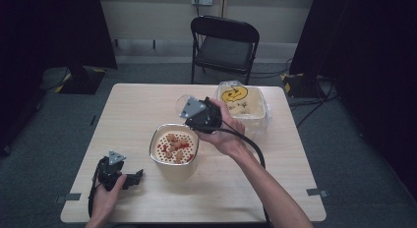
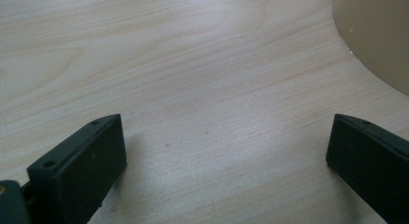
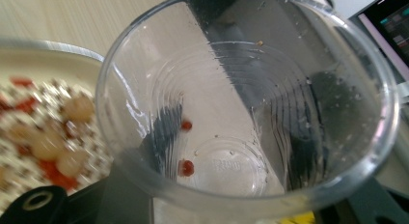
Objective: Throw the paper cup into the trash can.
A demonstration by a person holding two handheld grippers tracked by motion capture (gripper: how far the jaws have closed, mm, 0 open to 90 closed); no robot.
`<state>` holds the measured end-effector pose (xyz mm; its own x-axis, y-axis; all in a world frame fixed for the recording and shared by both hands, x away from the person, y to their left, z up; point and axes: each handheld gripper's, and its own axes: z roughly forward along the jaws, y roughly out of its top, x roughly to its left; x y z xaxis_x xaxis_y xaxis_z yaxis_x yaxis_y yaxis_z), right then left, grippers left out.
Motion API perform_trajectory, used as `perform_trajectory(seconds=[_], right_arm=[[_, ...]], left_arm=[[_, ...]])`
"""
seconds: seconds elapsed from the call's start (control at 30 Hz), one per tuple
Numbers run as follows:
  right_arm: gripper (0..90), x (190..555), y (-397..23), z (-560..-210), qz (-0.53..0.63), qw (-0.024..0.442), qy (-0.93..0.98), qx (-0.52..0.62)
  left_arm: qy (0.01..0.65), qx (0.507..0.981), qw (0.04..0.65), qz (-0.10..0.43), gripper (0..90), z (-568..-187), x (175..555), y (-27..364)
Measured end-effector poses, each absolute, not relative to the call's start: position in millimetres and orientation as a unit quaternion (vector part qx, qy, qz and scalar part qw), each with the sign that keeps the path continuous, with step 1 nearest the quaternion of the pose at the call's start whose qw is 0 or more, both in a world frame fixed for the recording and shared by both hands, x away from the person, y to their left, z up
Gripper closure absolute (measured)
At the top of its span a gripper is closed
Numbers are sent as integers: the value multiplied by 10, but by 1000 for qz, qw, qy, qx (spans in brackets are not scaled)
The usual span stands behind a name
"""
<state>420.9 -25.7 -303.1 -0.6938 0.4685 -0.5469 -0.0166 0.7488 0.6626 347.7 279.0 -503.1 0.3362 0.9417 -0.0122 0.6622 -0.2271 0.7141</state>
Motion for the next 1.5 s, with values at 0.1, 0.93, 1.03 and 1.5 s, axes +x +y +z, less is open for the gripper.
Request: perform_trajectory(seconds=[0.1,0.93,1.03,1.5], right_arm=[[509,4263,-365,-2935,385,314,853,163],[497,4921,-1292,-2694,505,207,766,338],[489,5017,-1362,-2733,491,220,762,361],[365,5411,-1658,-2951,451,228,742,441]], left_arm=[[533,752,320,218,0,-5031,3477,2790],[533,752,320,219,0,-5031,3477,2790],[533,752,320,218,0,-5031,3477,2790],[533,752,320,218,0,-5031,3477,2790]])
